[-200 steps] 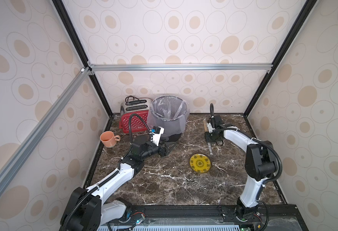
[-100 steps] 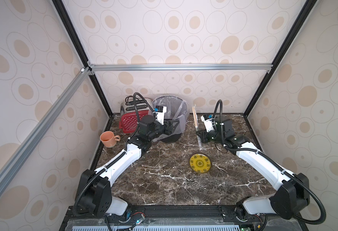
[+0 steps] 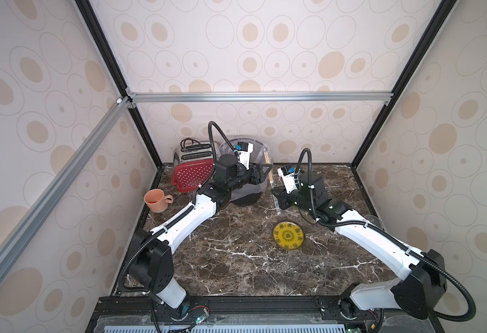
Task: Remove the packaging of disposable chopsticks
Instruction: Pick up the disposable chopsticks from the center of the board.
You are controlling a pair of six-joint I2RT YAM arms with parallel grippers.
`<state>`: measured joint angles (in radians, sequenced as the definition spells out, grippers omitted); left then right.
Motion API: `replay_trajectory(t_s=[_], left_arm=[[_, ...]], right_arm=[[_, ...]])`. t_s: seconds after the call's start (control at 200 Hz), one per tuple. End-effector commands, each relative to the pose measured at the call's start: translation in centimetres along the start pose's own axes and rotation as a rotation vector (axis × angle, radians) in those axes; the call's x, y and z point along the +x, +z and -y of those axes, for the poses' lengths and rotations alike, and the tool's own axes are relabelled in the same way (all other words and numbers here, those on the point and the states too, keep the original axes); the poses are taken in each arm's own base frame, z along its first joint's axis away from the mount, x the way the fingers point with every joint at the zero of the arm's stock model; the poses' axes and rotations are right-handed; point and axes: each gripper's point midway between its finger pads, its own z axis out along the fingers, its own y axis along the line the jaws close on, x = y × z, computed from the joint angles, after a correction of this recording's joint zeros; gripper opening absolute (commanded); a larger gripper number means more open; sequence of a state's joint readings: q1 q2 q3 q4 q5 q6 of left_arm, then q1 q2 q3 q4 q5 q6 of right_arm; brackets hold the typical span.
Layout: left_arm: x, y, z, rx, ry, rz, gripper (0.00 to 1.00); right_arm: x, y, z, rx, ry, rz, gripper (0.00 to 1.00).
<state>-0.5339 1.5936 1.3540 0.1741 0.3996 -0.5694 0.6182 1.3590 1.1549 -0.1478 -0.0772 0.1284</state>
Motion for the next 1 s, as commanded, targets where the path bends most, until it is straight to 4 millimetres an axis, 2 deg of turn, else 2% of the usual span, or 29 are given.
replay_trajectory(t_s=[0.0, 0.065, 0.255, 0.436, 0.476, 0.511, 0.576, 0.596, 0.621, 0.711, 0.841, 0.996], left_arm=[[-2.3, -0.1, 1.5, 0.046, -0.017, 0.052, 0.55], [-2.5, 0.0, 1.7, 0.055, -0.018, 0.05, 0.46], [-3.3, -0.5, 2.6, 0.085, -0.009, 0.077, 0.0], [-4.1, -0.9, 4.4, 0.169, 0.017, 0.097, 0.0], [-4.3, -1.1, 4.7, 0.176, 0.023, 0.103, 0.0], [-4.5, -1.2, 4.7, 0.177, 0.031, 0.107, 0.0], [-4.9, -1.5, 5.1, 0.197, 0.044, 0.108, 0.0], [-5.0, -1.6, 5.3, 0.206, 0.049, 0.105, 0.0], [-5.1, -1.7, 5.7, 0.219, 0.057, 0.099, 0.0], [-5.1, -2.3, 7.1, 0.28, 0.095, 0.071, 0.0], [-5.2, -3.3, 8.6, 0.357, 0.13, 0.049, 0.0], [-5.0, -4.1, 9.6, 0.403, 0.152, 0.036, 0.0]], right_arm=[[-1.1, -0.7, -0.4, 0.012, -0.027, 0.043, 0.0], [-1.2, -0.8, -0.6, 0.011, -0.03, 0.051, 0.0], [-1.3, -0.9, -0.9, 0.009, -0.03, 0.069, 0.0], [-1.1, -1.0, -1.1, -0.006, -0.022, 0.078, 0.0], [-0.9, -1.1, -1.7, -0.042, -0.029, 0.075, 0.0], [-0.6, -1.1, -2.2, -0.081, -0.038, 0.066, 0.12], [0.2, -1.3, -2.7, -0.156, -0.04, 0.042, 0.47], [0.4, -1.3, -2.7, -0.177, -0.032, 0.033, 0.53], [0.7, -1.4, -2.7, -0.205, -0.015, 0.021, 0.57], [1.0, -2.0, -2.3, -0.323, 0.052, 0.014, 0.6], [0.0, -2.9, -1.8, -0.397, 0.08, 0.049, 0.61], [-1.1, -3.5, -2.6, -0.49, 0.058, 0.076, 0.59]])
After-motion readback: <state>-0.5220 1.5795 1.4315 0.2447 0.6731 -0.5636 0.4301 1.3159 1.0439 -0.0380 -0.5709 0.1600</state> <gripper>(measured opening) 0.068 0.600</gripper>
